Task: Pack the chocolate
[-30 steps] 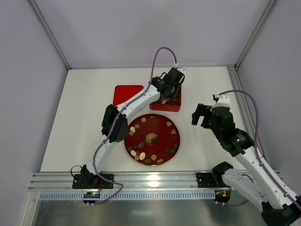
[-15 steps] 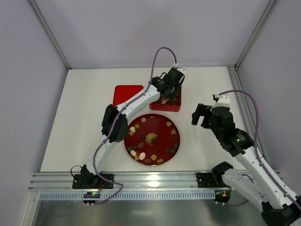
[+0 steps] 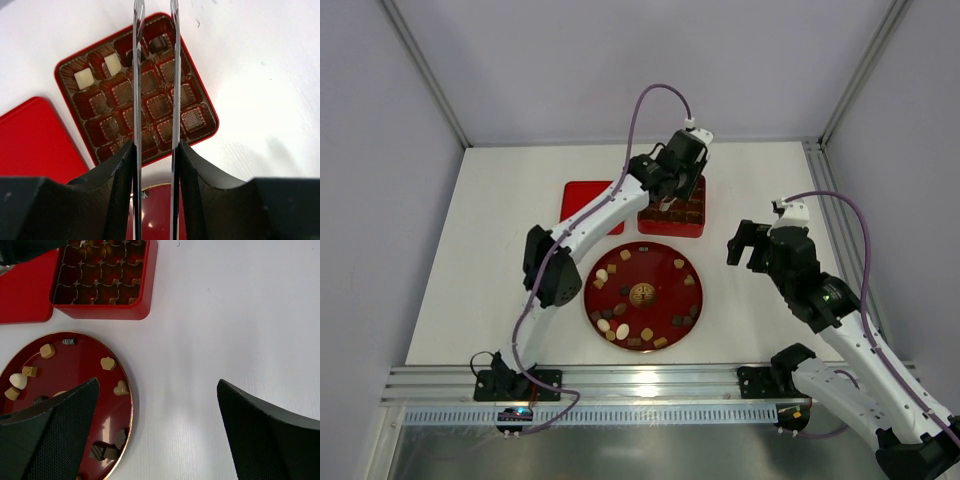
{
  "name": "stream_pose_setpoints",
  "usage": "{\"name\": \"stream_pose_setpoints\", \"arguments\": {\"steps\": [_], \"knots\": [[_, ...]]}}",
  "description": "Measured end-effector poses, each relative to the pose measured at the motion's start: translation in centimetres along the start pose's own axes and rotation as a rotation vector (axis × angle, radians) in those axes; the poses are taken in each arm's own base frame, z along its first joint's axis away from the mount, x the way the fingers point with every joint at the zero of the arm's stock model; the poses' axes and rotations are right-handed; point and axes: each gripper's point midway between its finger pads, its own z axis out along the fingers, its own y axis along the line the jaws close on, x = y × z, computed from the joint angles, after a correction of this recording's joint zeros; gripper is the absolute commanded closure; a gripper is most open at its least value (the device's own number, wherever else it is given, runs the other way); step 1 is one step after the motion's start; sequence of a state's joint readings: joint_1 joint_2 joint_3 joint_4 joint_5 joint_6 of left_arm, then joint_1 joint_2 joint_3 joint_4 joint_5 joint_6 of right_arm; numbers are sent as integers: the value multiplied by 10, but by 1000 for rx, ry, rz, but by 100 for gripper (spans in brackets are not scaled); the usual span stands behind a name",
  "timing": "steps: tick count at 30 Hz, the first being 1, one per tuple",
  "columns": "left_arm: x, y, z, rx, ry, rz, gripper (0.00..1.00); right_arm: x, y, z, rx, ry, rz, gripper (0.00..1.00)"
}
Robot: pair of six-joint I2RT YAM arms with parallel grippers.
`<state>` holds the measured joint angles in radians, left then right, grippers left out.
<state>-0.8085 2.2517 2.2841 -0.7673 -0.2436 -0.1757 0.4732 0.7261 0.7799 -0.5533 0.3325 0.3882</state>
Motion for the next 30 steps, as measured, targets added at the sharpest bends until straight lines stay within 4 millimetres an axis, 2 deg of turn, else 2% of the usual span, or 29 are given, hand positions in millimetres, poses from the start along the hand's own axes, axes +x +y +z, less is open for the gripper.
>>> {"name": "stream_pose_setpoints", "arguments": {"steps": [2, 5, 9, 12, 19, 26, 30], "knots": [[-11, 3, -18, 4, -31, -12, 62, 0, 1, 0, -5, 1, 3, 0], [-15, 8, -46, 14, -51, -37, 63, -1, 4, 1, -18, -3, 7, 0], [-1, 15, -87, 31, -42, -73, 63, 1, 8, 5, -31, 3, 10, 0], [20, 20, -108, 37, -7, -94, 63, 8, 9, 10, -36, 22, 9, 0], [95, 37, -157, 31, 121, -107, 63, 18, 13, 17, -55, 44, 11, 0], [152, 51, -207, 41, 207, -98, 63, 32, 13, 25, -56, 78, 12, 0], [183, 54, -225, 61, 266, -98, 63, 38, 13, 27, -59, 93, 16, 0]]}}
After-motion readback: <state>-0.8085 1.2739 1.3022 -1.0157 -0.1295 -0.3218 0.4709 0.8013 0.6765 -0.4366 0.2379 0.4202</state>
